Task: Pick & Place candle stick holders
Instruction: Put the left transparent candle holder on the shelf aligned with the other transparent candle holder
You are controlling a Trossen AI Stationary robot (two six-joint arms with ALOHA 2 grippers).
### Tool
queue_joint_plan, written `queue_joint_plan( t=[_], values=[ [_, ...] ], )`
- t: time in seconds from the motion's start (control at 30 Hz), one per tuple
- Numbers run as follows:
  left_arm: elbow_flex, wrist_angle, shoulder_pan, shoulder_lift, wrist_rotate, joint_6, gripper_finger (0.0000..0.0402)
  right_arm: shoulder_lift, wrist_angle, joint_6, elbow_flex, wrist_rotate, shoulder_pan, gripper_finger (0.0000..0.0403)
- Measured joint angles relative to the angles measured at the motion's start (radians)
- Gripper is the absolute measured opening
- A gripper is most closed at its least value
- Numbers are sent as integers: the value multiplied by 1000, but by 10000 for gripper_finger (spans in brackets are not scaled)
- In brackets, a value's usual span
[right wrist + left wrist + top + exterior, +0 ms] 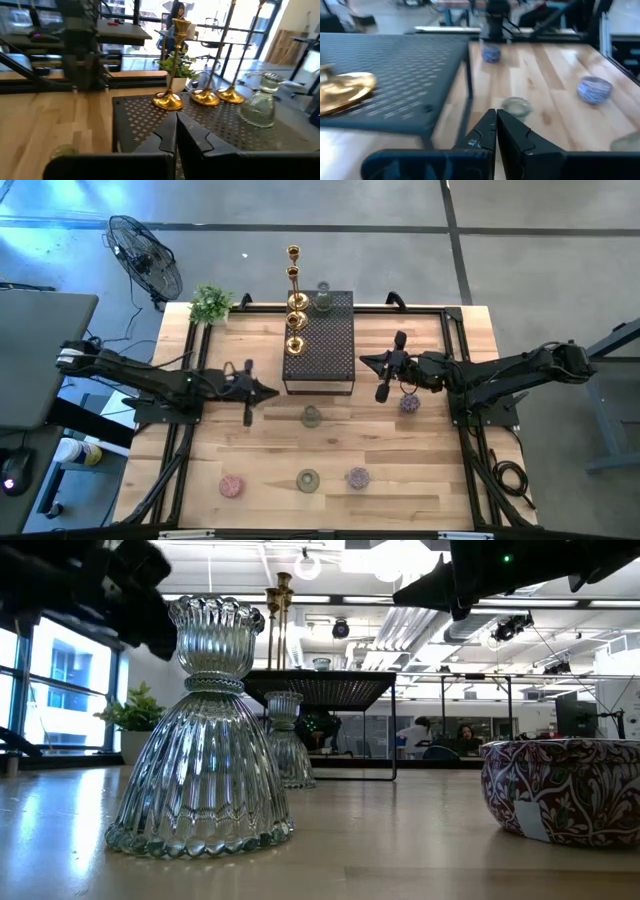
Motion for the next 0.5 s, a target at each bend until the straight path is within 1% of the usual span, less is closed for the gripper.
queue_joint_plan(
  t=[0.1,0.17,0.33,0.4,0.5],
  values=[
    [-54,42,67,-48,28,6,10,0,-3,32,0,-12,1,1],
    [-80,56,121,-72,64,-1,10,0,-16,55,0,-9,11,1],
    [-114,59,250,-96,147,-1,10,0,-70,66,0,73,64,0],
    [-118,57,290,-96,144,-9,10,0,-76,67,0,100,77,0],
    [-118,56,328,-93,123,-35,10,0,-78,85,0,104,85,0]
  ],
)
